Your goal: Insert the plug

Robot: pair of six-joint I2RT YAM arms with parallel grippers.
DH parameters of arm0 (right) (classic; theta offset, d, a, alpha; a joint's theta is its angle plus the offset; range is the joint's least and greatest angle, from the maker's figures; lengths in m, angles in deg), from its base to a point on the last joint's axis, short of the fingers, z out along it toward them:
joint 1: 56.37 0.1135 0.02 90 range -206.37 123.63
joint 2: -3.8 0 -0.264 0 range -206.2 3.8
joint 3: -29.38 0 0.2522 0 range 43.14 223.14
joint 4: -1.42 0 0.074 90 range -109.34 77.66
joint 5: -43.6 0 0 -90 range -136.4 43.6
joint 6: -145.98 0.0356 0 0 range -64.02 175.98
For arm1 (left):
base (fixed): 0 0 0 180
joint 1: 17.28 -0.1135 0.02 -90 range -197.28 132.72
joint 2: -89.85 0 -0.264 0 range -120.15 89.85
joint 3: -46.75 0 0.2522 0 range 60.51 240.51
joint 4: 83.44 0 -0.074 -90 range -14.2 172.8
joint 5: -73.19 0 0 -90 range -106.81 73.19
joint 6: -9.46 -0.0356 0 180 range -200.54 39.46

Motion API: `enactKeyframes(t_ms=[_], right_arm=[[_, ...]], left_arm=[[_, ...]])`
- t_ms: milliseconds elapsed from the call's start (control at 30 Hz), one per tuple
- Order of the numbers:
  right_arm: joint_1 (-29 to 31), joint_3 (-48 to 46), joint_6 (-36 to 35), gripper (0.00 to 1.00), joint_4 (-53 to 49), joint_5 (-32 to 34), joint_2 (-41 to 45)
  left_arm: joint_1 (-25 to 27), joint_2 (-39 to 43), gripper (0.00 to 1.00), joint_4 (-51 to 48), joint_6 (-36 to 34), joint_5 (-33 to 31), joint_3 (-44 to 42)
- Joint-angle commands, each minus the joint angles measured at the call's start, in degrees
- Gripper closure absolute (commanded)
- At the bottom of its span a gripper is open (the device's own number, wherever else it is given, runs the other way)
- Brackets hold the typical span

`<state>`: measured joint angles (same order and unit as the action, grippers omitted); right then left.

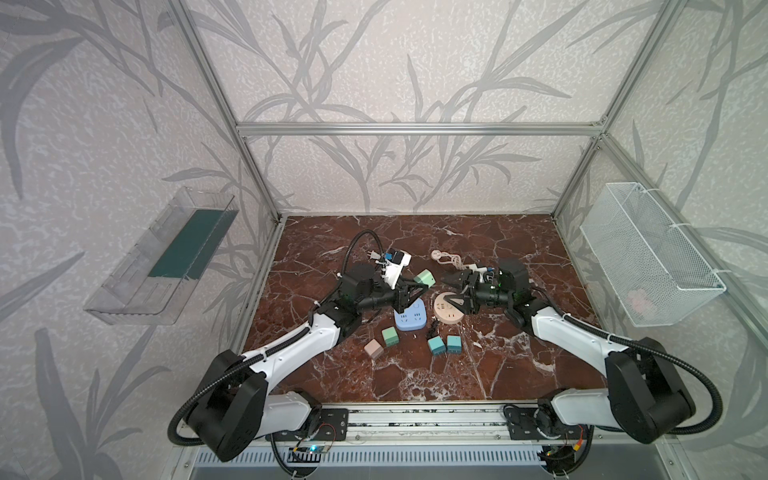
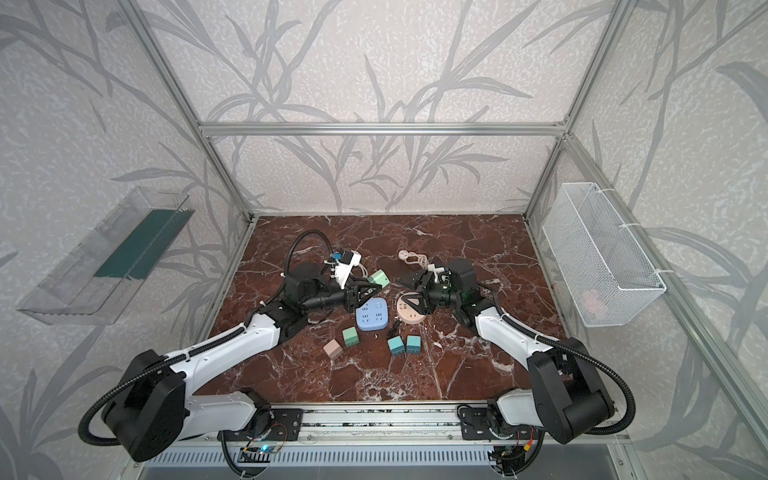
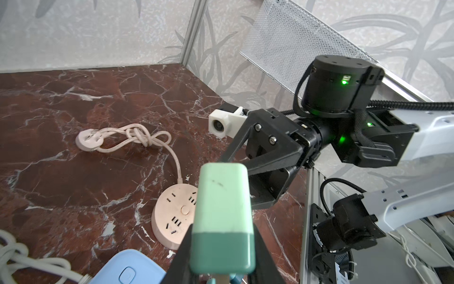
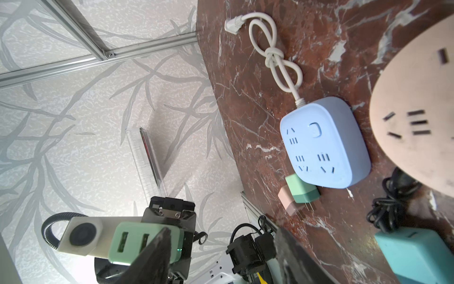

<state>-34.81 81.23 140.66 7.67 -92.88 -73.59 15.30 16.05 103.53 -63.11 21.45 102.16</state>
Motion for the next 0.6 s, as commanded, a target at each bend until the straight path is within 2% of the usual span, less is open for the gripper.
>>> enactKeyframes(t_ms=[0, 233, 567], right_arm=[[-1.3, 0.2, 0.4, 0.33, -1.9, -7.1, 3.5], [-3.4, 1.0, -2.6, 0.33, -9.8, -10.0, 6.2], [-3.3, 2.1, -3.6, 0.37, -11.3, -13.1, 4.6]], left_arm=[[0.5, -1.0, 1.00, -5.9, -6.0, 4.2, 1.5], [2.4, -1.5, 1.00, -10.7, -9.7, 1.5, 2.4], [6.3, -2.4, 1.00, -17.1, -14.6, -1.5, 4.4]])
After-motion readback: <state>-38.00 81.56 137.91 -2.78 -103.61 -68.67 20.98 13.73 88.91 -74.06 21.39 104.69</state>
